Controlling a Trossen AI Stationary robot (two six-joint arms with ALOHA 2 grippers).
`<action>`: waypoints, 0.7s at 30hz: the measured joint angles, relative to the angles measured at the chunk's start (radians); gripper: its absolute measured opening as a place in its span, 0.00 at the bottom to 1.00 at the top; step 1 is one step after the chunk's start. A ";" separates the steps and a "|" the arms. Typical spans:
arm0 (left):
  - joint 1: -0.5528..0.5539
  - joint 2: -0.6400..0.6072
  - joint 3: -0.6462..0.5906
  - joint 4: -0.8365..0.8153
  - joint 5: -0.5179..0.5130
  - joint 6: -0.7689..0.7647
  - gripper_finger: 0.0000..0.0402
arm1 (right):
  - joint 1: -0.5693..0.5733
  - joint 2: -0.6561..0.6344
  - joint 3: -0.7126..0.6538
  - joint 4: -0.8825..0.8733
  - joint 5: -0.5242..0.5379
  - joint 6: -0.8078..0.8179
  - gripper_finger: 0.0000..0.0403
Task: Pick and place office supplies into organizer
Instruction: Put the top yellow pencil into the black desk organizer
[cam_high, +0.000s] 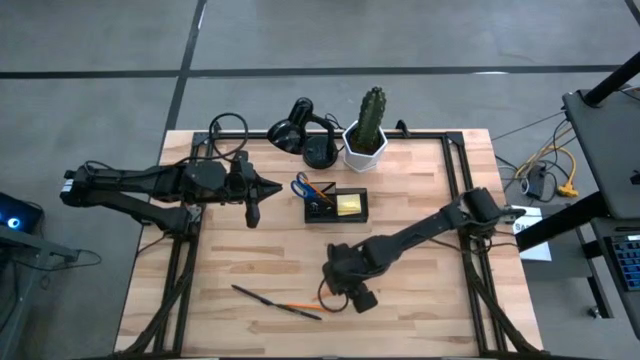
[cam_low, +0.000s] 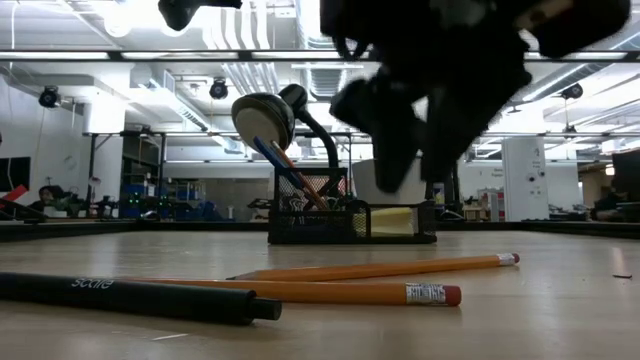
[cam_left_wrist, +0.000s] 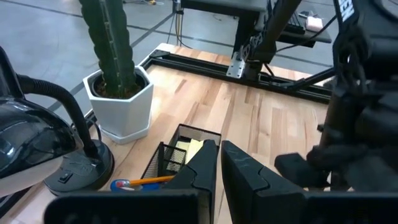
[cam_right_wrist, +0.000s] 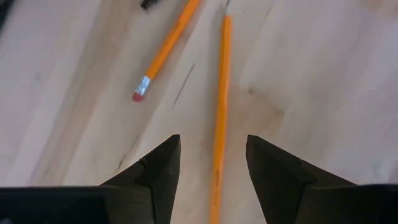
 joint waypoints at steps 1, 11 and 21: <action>0.000 0.000 0.000 0.000 0.000 0.000 0.02 | 0.000 0.011 0.000 -0.004 -0.003 0.008 0.43; 0.000 0.000 0.000 0.001 0.000 0.000 0.02 | -0.001 0.061 -0.001 -0.026 0.008 0.025 0.42; 0.000 0.000 0.000 0.001 0.000 0.000 0.02 | -0.001 0.100 -0.003 -0.087 0.011 -0.009 0.42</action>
